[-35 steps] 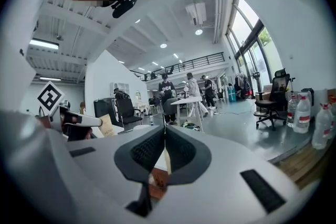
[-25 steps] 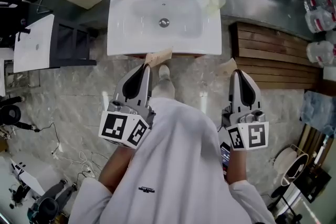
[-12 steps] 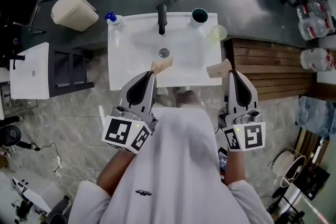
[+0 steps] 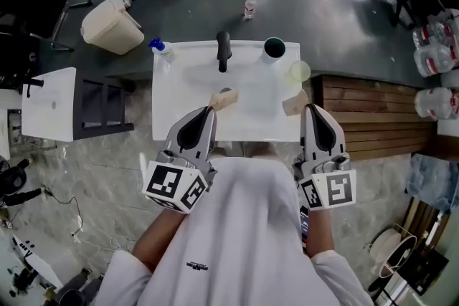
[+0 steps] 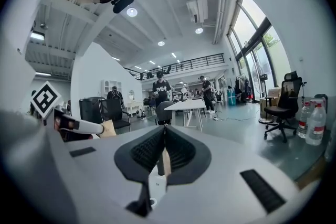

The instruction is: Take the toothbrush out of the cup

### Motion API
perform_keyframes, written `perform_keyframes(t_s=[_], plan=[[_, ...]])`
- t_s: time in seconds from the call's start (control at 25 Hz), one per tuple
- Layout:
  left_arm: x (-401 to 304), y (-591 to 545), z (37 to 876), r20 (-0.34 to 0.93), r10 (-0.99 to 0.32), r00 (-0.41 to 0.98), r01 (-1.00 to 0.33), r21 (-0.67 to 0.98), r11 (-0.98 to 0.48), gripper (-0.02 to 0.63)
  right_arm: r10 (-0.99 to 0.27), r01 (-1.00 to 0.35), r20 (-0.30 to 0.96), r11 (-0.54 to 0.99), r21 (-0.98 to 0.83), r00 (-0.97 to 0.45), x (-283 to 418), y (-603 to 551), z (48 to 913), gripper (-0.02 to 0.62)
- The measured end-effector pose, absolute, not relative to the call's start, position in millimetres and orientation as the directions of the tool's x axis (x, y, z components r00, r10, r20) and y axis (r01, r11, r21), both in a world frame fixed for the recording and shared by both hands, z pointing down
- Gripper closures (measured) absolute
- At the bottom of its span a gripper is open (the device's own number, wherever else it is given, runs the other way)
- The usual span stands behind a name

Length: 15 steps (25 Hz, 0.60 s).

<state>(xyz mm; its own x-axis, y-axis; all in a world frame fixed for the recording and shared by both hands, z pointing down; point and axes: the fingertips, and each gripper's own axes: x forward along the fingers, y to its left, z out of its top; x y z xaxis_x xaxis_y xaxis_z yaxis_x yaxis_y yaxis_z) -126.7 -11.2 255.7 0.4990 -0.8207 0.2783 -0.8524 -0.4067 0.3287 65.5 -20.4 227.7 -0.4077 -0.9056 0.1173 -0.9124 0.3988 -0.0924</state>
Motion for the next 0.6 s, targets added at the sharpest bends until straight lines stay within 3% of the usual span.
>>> perform_keyframes(t_s=[0.6], plan=[[-100, -54, 262, 0.294, -0.823, 0.486, -0.858, 0.339, -0.385, 0.6, -0.904, -0.906, 0.063, 0.418, -0.068, -0.422, 81, -101, 221, 0.589]])
